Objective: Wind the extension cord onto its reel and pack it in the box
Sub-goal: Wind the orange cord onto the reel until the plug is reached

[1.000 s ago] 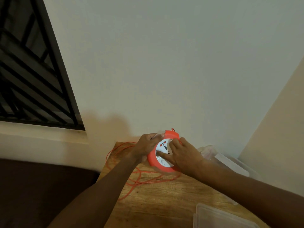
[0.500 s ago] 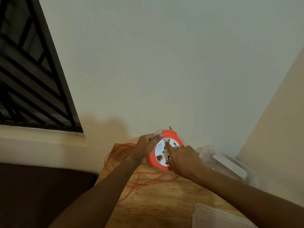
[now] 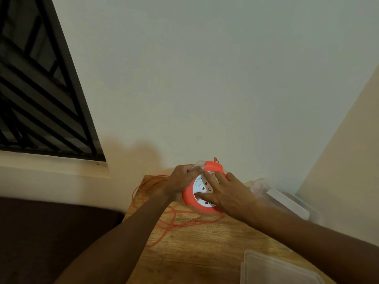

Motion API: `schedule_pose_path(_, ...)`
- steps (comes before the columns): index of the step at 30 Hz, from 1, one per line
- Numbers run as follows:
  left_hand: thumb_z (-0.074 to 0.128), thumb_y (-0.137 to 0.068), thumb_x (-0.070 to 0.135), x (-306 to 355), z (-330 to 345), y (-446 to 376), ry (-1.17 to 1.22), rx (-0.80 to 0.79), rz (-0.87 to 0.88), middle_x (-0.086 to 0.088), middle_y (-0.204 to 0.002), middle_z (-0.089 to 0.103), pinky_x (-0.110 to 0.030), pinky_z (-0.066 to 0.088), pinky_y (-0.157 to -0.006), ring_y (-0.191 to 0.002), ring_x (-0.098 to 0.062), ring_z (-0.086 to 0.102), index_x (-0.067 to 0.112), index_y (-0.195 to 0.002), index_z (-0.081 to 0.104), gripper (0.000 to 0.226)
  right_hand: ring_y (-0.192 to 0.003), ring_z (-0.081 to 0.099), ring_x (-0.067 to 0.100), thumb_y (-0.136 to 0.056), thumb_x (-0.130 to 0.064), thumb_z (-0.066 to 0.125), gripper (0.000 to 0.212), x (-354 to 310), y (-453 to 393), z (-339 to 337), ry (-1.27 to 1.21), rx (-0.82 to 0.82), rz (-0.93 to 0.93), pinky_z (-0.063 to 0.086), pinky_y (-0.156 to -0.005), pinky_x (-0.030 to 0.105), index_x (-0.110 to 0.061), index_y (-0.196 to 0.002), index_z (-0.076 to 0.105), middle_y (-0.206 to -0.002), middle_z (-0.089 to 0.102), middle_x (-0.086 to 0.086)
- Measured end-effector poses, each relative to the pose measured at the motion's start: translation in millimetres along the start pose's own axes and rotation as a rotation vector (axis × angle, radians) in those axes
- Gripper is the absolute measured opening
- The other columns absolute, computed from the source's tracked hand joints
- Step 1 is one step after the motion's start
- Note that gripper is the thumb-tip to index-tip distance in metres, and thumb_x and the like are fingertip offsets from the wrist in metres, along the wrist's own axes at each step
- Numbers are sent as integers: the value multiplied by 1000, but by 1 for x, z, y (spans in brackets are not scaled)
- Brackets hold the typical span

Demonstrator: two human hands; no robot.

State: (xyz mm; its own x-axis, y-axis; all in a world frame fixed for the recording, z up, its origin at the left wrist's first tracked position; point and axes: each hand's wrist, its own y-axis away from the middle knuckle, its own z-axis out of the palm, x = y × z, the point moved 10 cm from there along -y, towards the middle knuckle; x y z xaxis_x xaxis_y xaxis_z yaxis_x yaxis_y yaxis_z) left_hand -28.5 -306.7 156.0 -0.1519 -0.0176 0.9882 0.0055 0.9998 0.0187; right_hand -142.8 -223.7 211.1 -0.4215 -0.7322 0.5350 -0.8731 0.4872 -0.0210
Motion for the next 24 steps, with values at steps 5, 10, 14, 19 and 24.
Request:
schedule_pose_path(5,64,-101,42,8,2,0,7,14,17,5,-72,78,-18,56,-54,-59,-8,72,13,-90,77,34,-103,47,37,-94,-22,57,49,-7,-9,0,77,-59,18,42,-77,44,-31,-139,39,-119,53,22)
schedule_pose_path(10,64,-101,39,9,-3,-1,-24,41,17,-3,-76,79,-19,58,-54,-59,-9,71,7,-94,78,36,-98,51,37,-95,-21,57,60,-5,-12,2,119,-63,10,41,-76,43,-27,-146,25,-113,55,24)
schedule_pose_path(14,68,-99,39,9,-2,0,1,41,-5,-7,-78,77,-22,58,-53,-60,-13,71,-3,-97,75,42,-86,55,36,-92,-22,58,64,0,-14,8,62,-58,95,41,-73,43,-22,-148,25,-98,60,22)
schedule_pose_path(19,68,-99,38,17,-4,1,62,149,21,8,-68,77,-17,55,-51,-57,-7,73,11,-86,77,32,-90,67,32,-91,-51,51,71,39,-14,18,-196,-16,453,47,-81,39,-22,-150,24,-111,70,12)
schedule_pose_path(24,69,-98,43,28,5,5,88,179,81,-9,-85,80,-29,63,-62,-72,-20,76,12,-90,77,33,-88,70,31,-92,-49,52,57,37,-19,18,-196,-19,527,52,-77,42,-13,-137,51,-118,68,8)
